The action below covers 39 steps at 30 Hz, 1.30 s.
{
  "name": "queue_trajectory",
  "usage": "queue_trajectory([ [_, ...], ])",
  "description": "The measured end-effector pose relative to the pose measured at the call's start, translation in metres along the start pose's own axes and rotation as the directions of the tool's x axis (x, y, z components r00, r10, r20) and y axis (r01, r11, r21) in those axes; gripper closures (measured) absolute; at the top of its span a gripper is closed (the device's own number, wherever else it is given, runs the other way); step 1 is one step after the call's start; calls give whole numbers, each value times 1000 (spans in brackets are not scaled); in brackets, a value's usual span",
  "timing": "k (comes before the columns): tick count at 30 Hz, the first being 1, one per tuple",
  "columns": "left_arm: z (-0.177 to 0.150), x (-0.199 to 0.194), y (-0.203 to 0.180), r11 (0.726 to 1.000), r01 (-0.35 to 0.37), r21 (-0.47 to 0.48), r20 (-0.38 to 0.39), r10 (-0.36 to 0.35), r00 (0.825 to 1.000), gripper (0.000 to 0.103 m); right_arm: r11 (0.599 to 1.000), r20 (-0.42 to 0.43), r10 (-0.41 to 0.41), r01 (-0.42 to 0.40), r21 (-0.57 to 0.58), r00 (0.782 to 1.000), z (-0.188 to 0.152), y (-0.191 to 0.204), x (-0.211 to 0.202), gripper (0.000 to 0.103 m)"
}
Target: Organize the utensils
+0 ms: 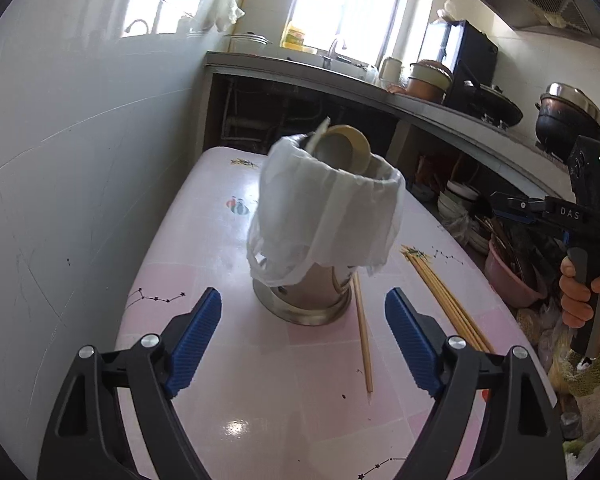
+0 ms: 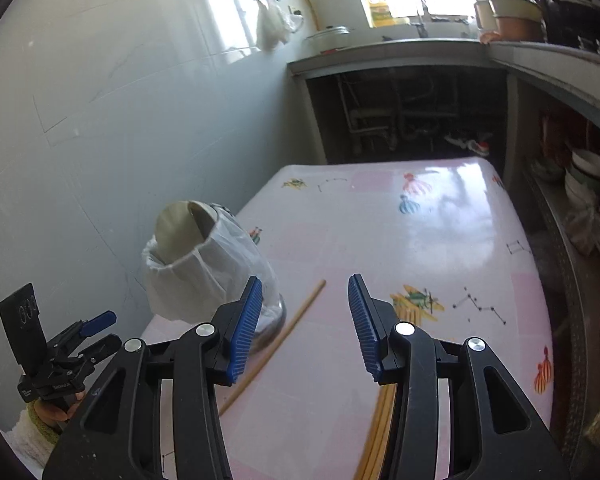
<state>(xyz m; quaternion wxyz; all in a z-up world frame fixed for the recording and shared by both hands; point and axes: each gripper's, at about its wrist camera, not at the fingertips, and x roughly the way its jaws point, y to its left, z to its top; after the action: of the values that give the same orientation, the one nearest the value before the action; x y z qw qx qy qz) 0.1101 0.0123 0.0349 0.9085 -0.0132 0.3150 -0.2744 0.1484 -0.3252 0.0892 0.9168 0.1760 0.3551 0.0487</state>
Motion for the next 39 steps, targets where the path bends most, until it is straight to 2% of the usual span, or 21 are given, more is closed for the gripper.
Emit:
queue_trajectory([
  [3,-9,22,-26,995,-16,97,-63,22,998,21,994,-79,-71,77,72,994,-30,-21,6,53],
  [9,-31,67,-65,965,-58,254,-181,107,978,22,971,-160,-145,171,165,976,-76,-53,10,53],
  [11,-33,78,-73,957,-61,284,-198,121,973,25,965,-180,-166,198,174,970,-83,-62,11,56],
  [12,-35,83,-76,954,-60,293,-207,125,970,28,964,-194,-161,197,181,968,-86,-65,14,62],
  [21,-46,123,-87,944,-77,319,-298,177,938,56,972,-271,-161,200,126,949,-96,-75,46,83],
  [25,-44,128,-86,951,-88,297,-301,181,936,65,973,-285,-187,217,78,940,-99,-74,55,92],
  [27,-42,130,-87,952,-91,291,-301,182,936,75,972,-288,-202,227,57,936,-98,-73,57,98],
  [31,-43,134,-91,961,-71,268,-305,155,940,96,973,-290,-180,213,87,940,-99,-77,56,98],
  [36,-46,129,-91,972,-55,228,-311,127,942,97,969,-301,-144,197,152,943,-106,-82,46,99],
  [39,-48,121,-86,981,-62,182,-330,120,936,97,966,-309,-142,199,164,941,-114,-79,37,99],
])
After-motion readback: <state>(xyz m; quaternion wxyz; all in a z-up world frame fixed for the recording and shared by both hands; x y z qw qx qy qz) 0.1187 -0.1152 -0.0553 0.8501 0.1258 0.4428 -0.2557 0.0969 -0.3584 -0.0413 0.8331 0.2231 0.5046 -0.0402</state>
